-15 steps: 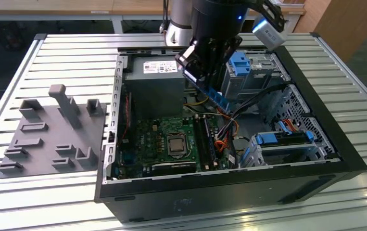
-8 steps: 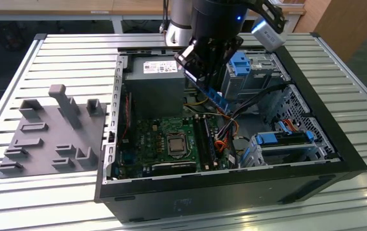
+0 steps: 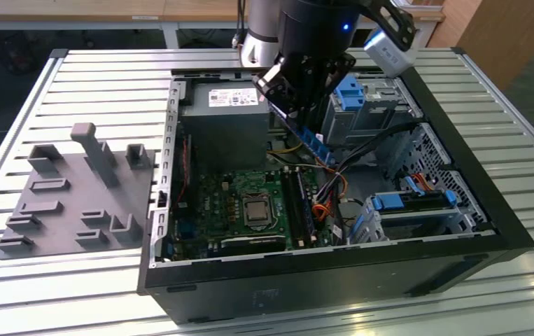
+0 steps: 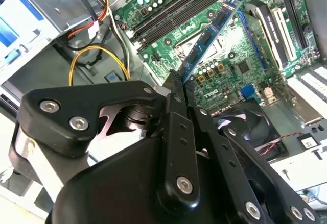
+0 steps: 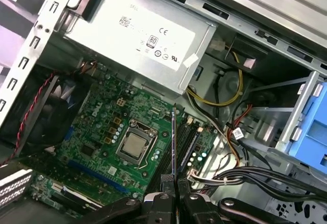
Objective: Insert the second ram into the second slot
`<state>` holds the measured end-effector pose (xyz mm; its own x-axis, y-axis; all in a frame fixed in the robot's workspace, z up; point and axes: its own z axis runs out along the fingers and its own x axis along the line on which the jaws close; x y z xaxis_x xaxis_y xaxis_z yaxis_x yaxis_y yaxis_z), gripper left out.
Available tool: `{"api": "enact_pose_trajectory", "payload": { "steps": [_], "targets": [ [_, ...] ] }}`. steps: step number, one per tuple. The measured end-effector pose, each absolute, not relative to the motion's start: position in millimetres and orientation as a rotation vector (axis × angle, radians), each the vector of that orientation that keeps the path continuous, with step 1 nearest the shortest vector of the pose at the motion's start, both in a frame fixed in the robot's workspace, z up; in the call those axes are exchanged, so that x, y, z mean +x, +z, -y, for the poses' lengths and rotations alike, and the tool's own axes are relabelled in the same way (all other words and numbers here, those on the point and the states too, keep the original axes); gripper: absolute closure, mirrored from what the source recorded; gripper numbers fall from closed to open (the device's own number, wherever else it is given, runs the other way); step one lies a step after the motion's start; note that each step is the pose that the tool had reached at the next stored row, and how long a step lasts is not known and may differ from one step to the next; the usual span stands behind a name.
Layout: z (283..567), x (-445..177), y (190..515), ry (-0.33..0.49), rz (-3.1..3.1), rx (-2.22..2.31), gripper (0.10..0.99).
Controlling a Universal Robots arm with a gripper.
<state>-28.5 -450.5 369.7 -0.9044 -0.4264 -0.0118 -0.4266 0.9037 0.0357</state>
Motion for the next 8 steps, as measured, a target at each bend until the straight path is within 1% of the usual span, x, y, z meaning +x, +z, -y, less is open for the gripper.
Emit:
{"api": "enact_pose_trajectory", "payload": {
  "steps": [8],
  "targets": [
    [450.4,-28.5,369.6,0.058,-3.077,-0.607,0.949]
  ]
}}
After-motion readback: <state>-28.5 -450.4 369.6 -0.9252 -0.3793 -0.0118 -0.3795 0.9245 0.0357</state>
